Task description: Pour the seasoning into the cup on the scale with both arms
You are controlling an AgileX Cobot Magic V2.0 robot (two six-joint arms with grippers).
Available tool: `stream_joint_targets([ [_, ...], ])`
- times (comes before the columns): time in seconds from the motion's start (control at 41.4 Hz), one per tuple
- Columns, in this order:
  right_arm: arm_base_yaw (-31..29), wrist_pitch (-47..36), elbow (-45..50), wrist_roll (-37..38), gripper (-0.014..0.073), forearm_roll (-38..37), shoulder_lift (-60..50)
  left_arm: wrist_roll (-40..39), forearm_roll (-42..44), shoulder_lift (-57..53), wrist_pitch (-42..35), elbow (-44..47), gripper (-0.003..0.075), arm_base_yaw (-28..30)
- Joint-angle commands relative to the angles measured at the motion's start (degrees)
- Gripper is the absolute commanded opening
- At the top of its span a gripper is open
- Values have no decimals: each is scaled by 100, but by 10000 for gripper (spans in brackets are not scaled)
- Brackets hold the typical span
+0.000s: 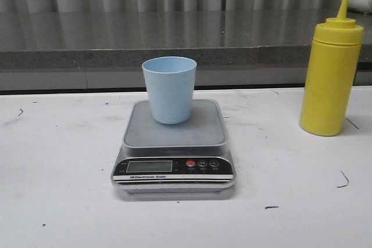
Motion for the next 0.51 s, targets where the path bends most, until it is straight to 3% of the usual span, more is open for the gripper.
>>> stream_joint_targets([
  [0.0, -9, -405, -197, -44, -69, -119, 13, -35, -34, -57, -860, 128, -20, 17],
  [0.145, -9, -405, -197, -44, -69, -119, 13, -35, -34, -123, -1303, 361, -20, 72],
  [0.483, -9, -357, -197, -44, -69, -119, 13, -35, -46, -123, -1273, 374, -20, 182],
])
